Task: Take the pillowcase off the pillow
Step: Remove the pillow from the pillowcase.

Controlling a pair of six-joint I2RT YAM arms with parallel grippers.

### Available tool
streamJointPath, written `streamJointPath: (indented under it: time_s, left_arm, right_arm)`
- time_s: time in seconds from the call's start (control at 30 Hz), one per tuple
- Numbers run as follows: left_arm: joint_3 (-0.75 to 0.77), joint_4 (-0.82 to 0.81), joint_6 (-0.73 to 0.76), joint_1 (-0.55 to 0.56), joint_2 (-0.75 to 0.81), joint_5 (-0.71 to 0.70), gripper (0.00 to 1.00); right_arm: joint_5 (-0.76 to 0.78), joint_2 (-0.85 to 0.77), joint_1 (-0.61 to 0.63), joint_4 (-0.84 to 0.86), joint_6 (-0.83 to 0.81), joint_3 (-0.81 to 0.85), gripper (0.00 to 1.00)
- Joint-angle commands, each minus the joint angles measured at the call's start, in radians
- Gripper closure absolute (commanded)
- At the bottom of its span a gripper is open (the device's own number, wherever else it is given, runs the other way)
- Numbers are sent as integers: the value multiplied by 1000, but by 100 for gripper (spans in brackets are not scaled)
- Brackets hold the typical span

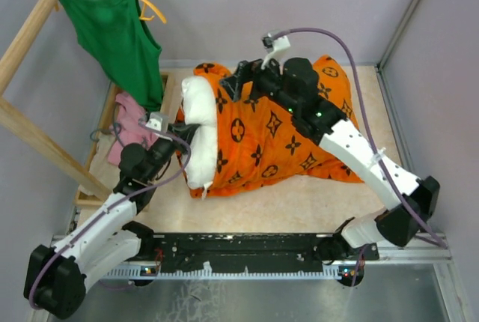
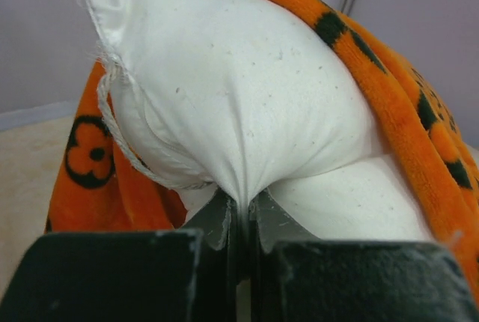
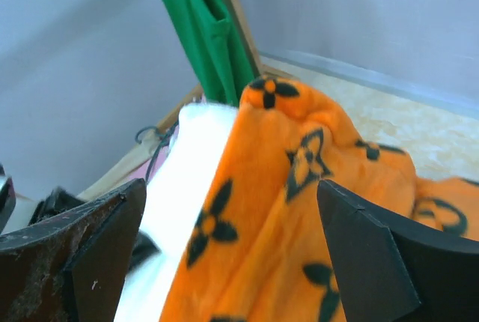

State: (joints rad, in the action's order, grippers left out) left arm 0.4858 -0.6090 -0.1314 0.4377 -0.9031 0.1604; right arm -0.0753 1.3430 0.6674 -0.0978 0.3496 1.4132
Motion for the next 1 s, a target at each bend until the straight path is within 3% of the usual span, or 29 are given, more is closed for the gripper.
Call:
streamJointPath:
  time_s: [0.0,0.17,0.3,0.4,0.67,0.77,0.97]
  left_arm:
    - [-120,-242,-90,7,114,129,100]
    - [-118,-184,-75,8,148,167,100]
    - [-107,-161,-36,7,157,154,100]
    - [-89,-115,-25,7,183,162,100]
    - [-89,-50,-22,8,284,152,100]
    - [-73,-9,-34,8,343,122,100]
    - [-62,48,-53,8,455,21,100]
  right_arm:
    - [57,142,49,-17,-95,112,5]
    - [61,284,76,-12,-123,178,6]
    - [173,361,81,-27,-75,193,10]
    - [278,325,54,17,-32,118,29]
    - [278,159,-145,116,95,-141,78]
    - [289,123,-196,121,120,-221,83]
    - [253,116,-229,99,147,-268,80]
